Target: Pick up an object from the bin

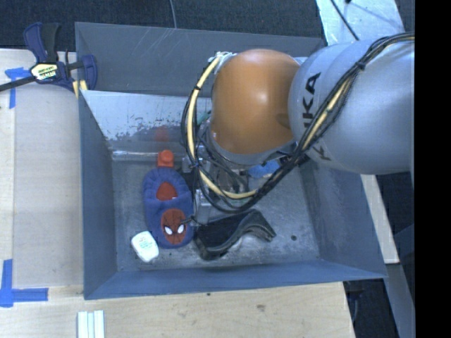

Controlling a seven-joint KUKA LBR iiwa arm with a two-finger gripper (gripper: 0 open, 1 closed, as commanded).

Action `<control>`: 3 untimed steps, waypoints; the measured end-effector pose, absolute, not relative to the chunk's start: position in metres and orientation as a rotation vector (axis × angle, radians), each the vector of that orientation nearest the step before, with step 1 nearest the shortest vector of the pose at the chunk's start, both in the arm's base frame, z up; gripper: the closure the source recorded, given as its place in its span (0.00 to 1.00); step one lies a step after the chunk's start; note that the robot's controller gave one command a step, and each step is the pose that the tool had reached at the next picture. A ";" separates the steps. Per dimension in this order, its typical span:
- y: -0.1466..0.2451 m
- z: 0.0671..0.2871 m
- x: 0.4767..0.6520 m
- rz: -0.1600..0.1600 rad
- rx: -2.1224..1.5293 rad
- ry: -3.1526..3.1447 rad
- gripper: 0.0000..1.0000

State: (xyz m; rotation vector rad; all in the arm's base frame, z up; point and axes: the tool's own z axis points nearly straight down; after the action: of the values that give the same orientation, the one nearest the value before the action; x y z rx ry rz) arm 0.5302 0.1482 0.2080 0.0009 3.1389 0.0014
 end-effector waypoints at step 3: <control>0.111 0.121 0.587 0.000 -1.761 2.597 0.00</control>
Offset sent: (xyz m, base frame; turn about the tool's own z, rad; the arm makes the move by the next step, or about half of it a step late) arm 0.0129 -0.0474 -0.0644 -0.3508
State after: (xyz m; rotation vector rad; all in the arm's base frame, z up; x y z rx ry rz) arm 0.5874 0.1107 0.1206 -1.7606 2.5966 0.0001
